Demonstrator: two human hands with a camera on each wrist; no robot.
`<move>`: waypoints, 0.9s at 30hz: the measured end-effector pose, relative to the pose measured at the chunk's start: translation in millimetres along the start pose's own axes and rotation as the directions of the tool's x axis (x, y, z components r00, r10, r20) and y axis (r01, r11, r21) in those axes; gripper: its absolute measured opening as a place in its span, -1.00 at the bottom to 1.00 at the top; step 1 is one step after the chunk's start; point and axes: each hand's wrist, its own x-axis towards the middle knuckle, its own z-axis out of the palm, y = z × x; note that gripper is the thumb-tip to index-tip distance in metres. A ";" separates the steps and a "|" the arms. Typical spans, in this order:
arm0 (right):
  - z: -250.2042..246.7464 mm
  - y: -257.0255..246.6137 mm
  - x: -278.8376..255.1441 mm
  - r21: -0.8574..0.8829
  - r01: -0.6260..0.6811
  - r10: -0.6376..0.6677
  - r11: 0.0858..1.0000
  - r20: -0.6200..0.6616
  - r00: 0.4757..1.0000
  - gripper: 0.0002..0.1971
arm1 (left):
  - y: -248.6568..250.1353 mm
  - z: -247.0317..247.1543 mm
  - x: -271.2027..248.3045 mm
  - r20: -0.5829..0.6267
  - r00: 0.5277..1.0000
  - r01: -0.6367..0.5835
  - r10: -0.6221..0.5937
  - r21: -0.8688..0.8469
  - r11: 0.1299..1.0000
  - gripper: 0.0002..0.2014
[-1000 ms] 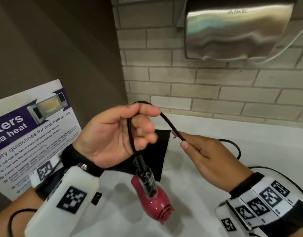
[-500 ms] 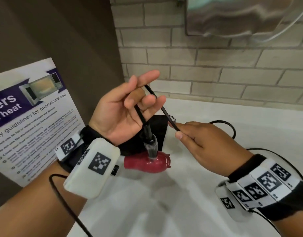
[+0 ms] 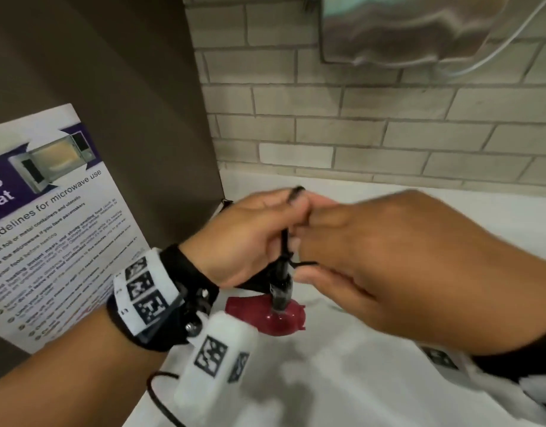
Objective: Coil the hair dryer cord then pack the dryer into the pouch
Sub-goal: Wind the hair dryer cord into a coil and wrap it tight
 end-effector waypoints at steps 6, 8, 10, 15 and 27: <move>-11.4 34.5 12.3 0.161 -0.108 0.113 0.981 -0.021 0.993 -0.72 | -4.8 24.2 1.3 0.131 0.987 0.089 -0.087 -0.008 0.996 -0.44; -5.6 45.0 11.5 0.259 -0.148 0.172 0.954 -0.075 0.982 -0.75 | -5.9 21.7 3.4 0.193 0.976 0.120 -0.101 -0.092 0.989 -0.35; 1.3 54.9 8.9 0.416 -0.189 0.255 0.889 -0.110 0.961 -0.74 | -5.3 22.5 6.0 0.254 0.961 0.148 -0.105 -0.159 0.976 -0.41; 14.7 67.3 4.2 0.664 -0.162 0.297 0.730 -0.095 0.950 -0.76 | -3.3 25.8 10.8 0.377 0.915 0.253 -0.144 -0.257 0.933 -0.45; 60.1 95.2 -22.3 0.823 -0.296 0.504 0.484 0.014 0.863 -0.80 | -6.3 8.9 18.4 0.446 0.894 0.207 0.053 -0.513 0.833 -0.59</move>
